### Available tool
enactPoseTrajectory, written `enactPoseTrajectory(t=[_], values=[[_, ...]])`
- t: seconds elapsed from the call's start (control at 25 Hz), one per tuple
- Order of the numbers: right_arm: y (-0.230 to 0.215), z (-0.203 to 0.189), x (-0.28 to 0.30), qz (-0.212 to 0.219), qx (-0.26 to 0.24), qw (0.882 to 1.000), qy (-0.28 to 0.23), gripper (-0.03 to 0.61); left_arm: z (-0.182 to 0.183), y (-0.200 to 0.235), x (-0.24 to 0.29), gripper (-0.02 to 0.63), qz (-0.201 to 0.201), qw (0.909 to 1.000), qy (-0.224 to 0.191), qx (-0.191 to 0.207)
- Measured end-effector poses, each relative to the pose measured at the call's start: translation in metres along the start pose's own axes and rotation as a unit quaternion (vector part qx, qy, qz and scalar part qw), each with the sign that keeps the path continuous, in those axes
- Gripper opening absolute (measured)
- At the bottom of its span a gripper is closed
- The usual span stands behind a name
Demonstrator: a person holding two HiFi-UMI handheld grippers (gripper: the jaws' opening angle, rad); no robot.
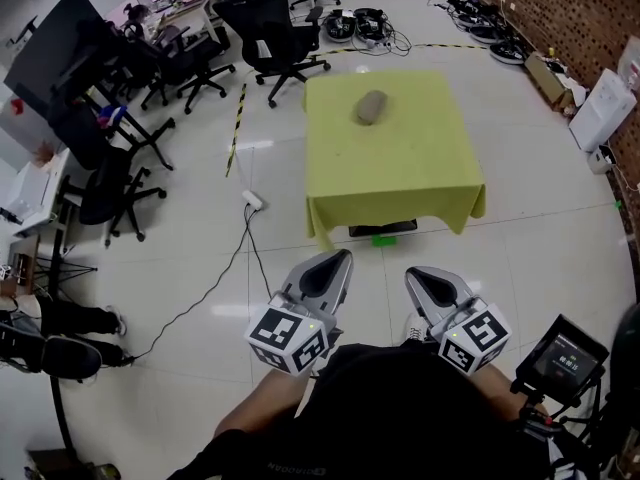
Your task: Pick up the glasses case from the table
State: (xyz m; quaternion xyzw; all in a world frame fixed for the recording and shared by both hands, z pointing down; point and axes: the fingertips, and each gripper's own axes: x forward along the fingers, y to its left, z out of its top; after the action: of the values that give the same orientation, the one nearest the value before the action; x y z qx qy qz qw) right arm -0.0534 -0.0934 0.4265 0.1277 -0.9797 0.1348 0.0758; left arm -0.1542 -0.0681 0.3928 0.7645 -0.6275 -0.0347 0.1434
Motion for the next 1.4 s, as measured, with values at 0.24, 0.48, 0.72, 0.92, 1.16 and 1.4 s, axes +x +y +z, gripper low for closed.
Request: enactPoseTrajectory(t=[0.24,0.48,0.72,0.92,1.16,1.4], values=[[-0.027,0.010,0.002,0.017,0.002,1.000,-0.002,0.002,0.008,-0.002,0.028,0.008,0.015,0.9999,-0.005,0.003],[-0.053,0.023,-0.001,0.028,0.005,1.000,-0.004,0.002,0.016,-0.009,0.055,0.008,0.026,0.9996,-0.003,0.005],[-0.094,0.037,-0.013,0.032,0.008,0.999,-0.008,0.002,0.023,-0.022,0.096,0.008,0.034,0.9994,-0.002,0.010],[-0.133,0.052,-0.025,0.038,0.009,0.999,-0.009,0.002,0.031,-0.037,0.133,0.008,0.040,0.9991,0.001,0.013],[-0.148,0.049,-0.031,0.040,0.007,0.999,-0.011,0.002,0.030,-0.050,0.150,0.008,0.035,0.9987,0.003,0.037],[-0.155,0.038,-0.037,0.043,0.004,0.999,-0.013,0.002,0.019,-0.057,0.153,0.008,0.037,0.9984,0.000,0.042]])
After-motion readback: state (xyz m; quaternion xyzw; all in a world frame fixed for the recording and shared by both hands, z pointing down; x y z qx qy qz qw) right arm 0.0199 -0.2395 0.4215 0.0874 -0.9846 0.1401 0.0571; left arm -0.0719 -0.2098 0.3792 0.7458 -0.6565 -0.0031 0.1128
